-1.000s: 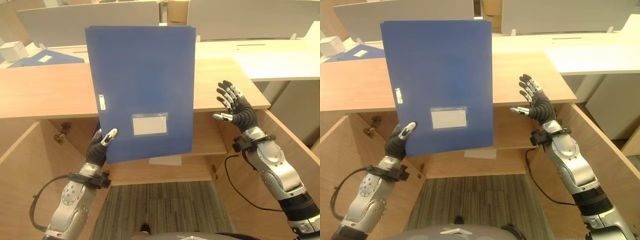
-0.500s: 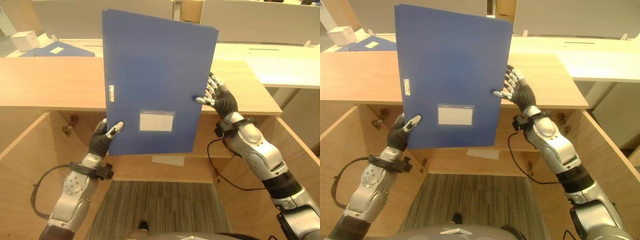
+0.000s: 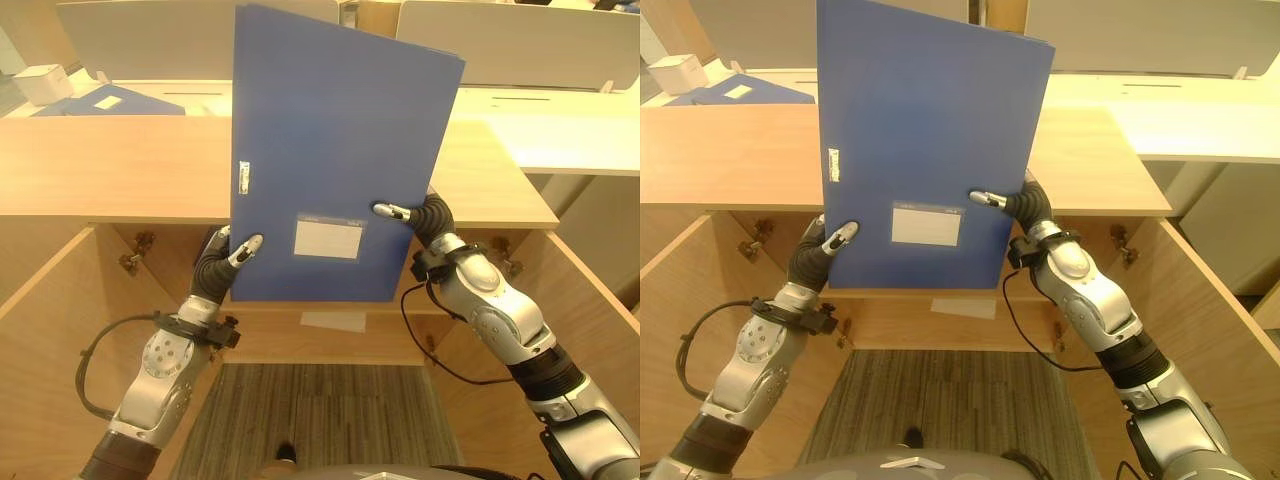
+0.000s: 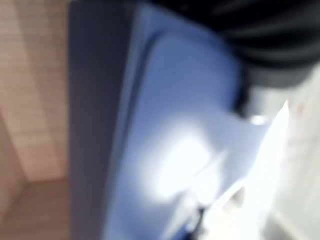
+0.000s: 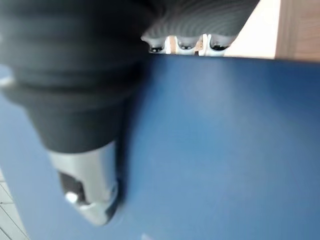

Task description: Put the empty folder in the office cabinet

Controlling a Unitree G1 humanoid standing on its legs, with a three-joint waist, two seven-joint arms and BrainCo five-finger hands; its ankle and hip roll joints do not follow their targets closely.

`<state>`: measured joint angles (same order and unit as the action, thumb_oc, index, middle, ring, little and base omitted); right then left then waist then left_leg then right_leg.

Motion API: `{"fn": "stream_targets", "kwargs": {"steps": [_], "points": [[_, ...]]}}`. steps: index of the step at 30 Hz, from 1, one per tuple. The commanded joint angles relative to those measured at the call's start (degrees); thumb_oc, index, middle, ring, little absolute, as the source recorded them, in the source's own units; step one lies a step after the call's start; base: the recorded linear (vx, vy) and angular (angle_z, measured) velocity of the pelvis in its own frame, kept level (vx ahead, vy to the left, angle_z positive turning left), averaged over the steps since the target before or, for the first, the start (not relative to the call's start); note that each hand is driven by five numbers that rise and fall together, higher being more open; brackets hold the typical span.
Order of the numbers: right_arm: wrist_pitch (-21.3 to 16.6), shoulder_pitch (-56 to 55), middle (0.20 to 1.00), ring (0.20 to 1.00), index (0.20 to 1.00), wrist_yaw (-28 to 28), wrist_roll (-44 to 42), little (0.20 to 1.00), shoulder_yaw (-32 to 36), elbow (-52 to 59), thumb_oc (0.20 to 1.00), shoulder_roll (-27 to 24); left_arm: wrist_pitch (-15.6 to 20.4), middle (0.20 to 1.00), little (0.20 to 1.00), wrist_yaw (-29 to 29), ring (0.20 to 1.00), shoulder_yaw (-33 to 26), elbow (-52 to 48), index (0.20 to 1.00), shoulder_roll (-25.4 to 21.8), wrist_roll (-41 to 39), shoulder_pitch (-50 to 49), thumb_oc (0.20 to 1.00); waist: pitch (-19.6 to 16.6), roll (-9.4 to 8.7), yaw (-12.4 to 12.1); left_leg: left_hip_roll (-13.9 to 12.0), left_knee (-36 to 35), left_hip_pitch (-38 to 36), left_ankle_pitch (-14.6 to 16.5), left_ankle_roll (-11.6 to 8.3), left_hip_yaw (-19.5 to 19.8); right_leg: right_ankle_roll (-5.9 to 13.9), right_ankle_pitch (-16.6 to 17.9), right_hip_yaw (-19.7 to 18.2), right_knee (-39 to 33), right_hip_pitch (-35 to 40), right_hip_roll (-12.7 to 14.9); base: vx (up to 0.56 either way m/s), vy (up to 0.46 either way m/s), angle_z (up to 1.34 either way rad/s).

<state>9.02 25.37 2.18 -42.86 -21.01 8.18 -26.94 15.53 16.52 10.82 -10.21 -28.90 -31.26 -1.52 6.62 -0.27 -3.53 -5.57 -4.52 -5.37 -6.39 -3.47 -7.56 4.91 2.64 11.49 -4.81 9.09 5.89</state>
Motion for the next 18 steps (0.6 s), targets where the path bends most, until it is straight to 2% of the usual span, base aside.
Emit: {"fn": "stream_targets", "kwargs": {"steps": [1, 6, 8, 9, 13, 16, 18], "points": [[-2.71, 6.16, 0.200, 0.200, 0.200, -0.17, 0.74, 0.200, -0.80, -1.23, 0.200, 1.71, 2.78, 0.200, 0.200, 1.93, 0.200, 2.92, -1.16, 0.200, -1.79, -1.89, 7.16, 0.200, -1.28, -1.42, -0.03, -0.50, -0.48, -2.92, 8.42, 0.35, -0.25, 2.47, -1.17, 0.05, -0.19, -0.58, 3.98, 0.00, 0.000, 0.00], [-3.57, 5.74, 0.200, 0.200, 0.200, 0.11, 3.35, 0.200, -0.50, -1.58, 0.200, 1.47, 2.67, 0.200, 0.200, -0.46, 0.200, 3.52, -0.81, 0.200, -1.68, -2.41, 6.23, 0.200, -1.13, -1.43, 0.07, -0.51, -0.48, -3.00, 8.46, 0.35, -0.29, 2.40, -1.25, 0.08, -0.19, -0.48, 3.98, 0.00, 0.000, 0.00], [-4.16, 5.57, 0.200, 0.200, 0.200, 0.08, 5.09, 0.200, -0.36, -2.08, 0.200, 1.37, 2.96, 0.834, 0.834, -2.22, 0.834, 3.20, -0.28, 0.834, -1.59, -2.70, 6.02, 0.834, -1.03, -1.44, 0.03, -0.48, -0.48, -3.01, 8.50, 0.40, -0.20, 2.39, -1.24, 0.14, -0.19, -0.46, 4.01, 0.00, 0.000, 0.00], [-4.66, 5.04, 0.200, 0.200, 0.200, -0.16, 7.38, 0.200, 0.04, -2.34, 0.200, 1.22, 3.39, 1.000, 1.000, -3.48, 1.000, 2.69, 0.00, 1.000, -1.31, -2.62, 5.52, 1.000, -0.95, -1.52, -0.04, -0.50, -0.48, -2.96, 8.49, 0.40, -0.15, 2.40, -1.23, 0.22, -0.19, -0.44, 4.04, 0.00, 0.000, 0.00], [-6.74, 2.04, 0.200, 0.200, 0.200, -0.65, 14.40, 0.200, 0.94, -2.30, 0.200, 0.18, 6.48, 1.000, 1.000, -10.34, 1.000, 0.99, 0.42, 1.000, -0.40, -0.14, 3.09, 1.000, -0.61, -1.74, -0.24, -0.46, -0.48, -2.95, 8.60, 0.49, 0.15, 2.41, -1.24, 0.38, -0.19, -0.32, 4.11, 0.00, 0.000, 0.00], [-9.86, -3.38, 0.200, 0.200, 0.200, -2.33, 19.66, 0.200, 1.82, -1.44, 0.200, -0.23, 9.24, 1.000, 1.000, -15.42, 1.000, -0.71, 1.22, 1.000, 0.87, 3.27, 0.49, 1.000, -0.11, -2.08, -0.40, -0.42, -0.48, -2.70, 8.67, 0.55, 0.51, 2.48, -1.19, 0.59, -0.19, -0.37, 4.18, -0.01, -0.040, 0.02], [-11.88, -7.97, 0.200, 0.200, 0.200, -3.09, 22.03, 0.200, 2.32, -0.56, 0.200, -0.66, 8.20, 1.000, 1.000, -13.69, 1.000, -1.99, 2.03, 1.000, 1.90, 1.08, -1.80, 1.000, 0.21, -2.33, -0.51, -0.38, -0.48, -2.54, 8.83, 0.64, 0.66, 2.60, -1.15, 0.71, -0.19, -0.43, 4.20, -0.01, -0.048, 0.02]]}}
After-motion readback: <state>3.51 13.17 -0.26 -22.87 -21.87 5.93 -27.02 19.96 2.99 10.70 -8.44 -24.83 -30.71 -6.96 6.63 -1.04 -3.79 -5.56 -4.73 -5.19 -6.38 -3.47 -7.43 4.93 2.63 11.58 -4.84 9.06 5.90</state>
